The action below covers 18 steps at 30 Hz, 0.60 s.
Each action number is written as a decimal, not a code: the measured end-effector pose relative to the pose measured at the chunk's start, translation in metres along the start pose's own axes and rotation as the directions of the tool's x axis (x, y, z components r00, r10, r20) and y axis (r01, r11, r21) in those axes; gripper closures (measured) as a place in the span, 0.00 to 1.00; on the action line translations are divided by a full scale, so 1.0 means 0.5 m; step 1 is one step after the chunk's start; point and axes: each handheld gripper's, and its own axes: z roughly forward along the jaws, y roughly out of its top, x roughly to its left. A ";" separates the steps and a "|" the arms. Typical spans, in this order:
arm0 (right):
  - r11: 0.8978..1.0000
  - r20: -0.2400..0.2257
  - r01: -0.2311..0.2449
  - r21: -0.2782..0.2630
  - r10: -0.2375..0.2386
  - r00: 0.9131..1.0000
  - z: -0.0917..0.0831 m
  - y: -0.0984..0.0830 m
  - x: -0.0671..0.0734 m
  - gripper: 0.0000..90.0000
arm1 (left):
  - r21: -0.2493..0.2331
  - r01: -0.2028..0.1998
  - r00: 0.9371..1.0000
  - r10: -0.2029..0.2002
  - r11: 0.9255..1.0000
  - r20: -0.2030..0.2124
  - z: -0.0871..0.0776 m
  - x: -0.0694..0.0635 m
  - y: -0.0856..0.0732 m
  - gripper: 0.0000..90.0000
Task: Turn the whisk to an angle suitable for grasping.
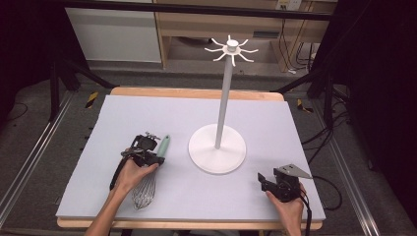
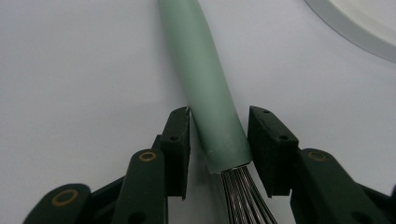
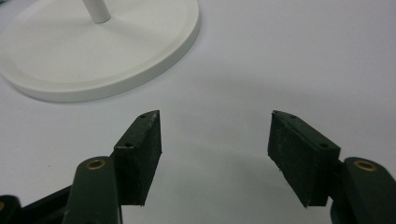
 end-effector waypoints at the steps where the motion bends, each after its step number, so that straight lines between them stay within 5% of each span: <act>1: 1.000 0.000 0.000 0.001 0.000 1.000 0.000 0.000 0.000 0.39 | 0.004 -0.004 1.000 0.004 1.000 -0.005 0.002 -0.001 0.000 0.66; 18: 1.000 -0.003 -0.005 0.008 0.005 1.000 0.001 0.000 0.000 0.39 | 0.054 0.036 0.998 -0.033 0.998 -0.048 0.007 -0.009 0.012 0.71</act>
